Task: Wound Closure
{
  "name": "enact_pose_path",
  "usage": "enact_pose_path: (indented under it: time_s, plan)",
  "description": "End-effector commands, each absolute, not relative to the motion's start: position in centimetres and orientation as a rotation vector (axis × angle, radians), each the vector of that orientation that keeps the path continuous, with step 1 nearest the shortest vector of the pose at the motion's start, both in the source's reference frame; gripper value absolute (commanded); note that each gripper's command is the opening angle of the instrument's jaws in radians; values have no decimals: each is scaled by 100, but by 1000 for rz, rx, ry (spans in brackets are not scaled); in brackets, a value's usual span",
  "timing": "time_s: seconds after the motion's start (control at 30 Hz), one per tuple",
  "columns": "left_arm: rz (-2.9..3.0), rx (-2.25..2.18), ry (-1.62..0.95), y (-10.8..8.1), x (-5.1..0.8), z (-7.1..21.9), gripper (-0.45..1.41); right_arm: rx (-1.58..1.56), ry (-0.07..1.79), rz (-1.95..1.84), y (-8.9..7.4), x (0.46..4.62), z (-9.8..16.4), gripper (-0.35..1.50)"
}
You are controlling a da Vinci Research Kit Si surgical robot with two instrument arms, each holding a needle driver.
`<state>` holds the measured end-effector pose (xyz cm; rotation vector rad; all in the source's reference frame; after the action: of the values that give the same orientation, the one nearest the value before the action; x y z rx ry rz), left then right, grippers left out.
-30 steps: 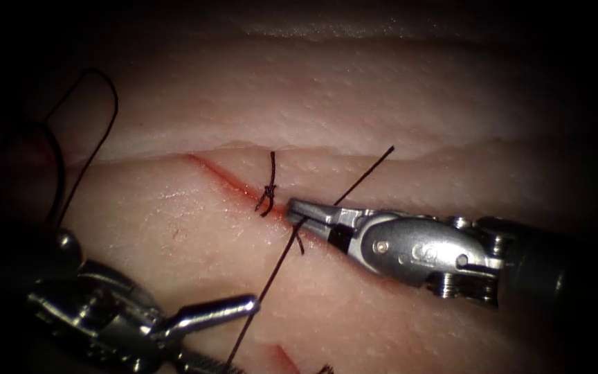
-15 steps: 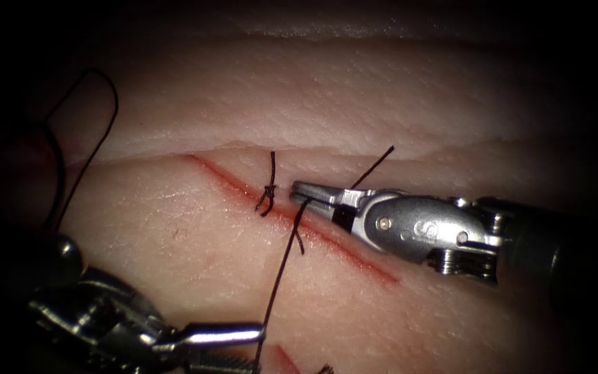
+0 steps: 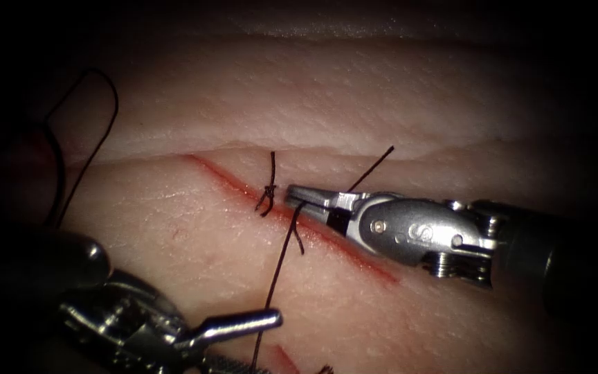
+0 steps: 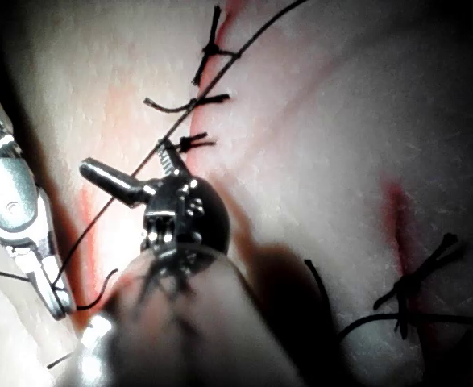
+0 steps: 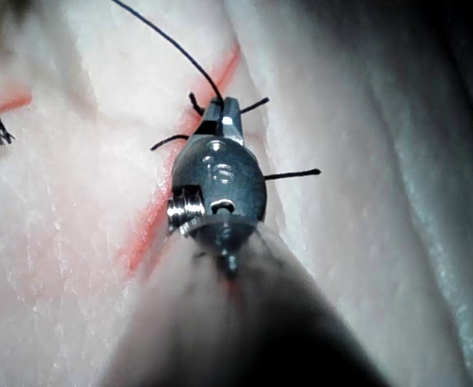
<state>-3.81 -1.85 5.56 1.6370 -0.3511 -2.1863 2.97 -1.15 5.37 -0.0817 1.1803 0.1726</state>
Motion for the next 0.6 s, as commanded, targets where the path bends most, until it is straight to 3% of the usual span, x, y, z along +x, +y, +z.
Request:
enact_pose_path:
  time_s: [0.03, 0.1, 0.17, 0.2, 0.6]
  plan:
    - [-2183, 1639, -351, -185, -386, 561, 71, -84, 1183, 171, -110, 304, 540, -35]
    - [-2182, 1639, -350, -186, -385, 560, 41, -85, 1182, 172, -109, 305, 540, -35]
    - [-2181, 1640, -349, -187, -385, 559, -27, -85, 1182, 172, -109, 305, 540, -35]
    - [-2181, 1640, -349, -188, -385, 558, -45, -85, 1182, 172, -109, 305, 540, -35]
    - [-2215, 1648, -384, -167, -360, 554, -45, -74, 1188, 177, -117, 305, 534, -35]
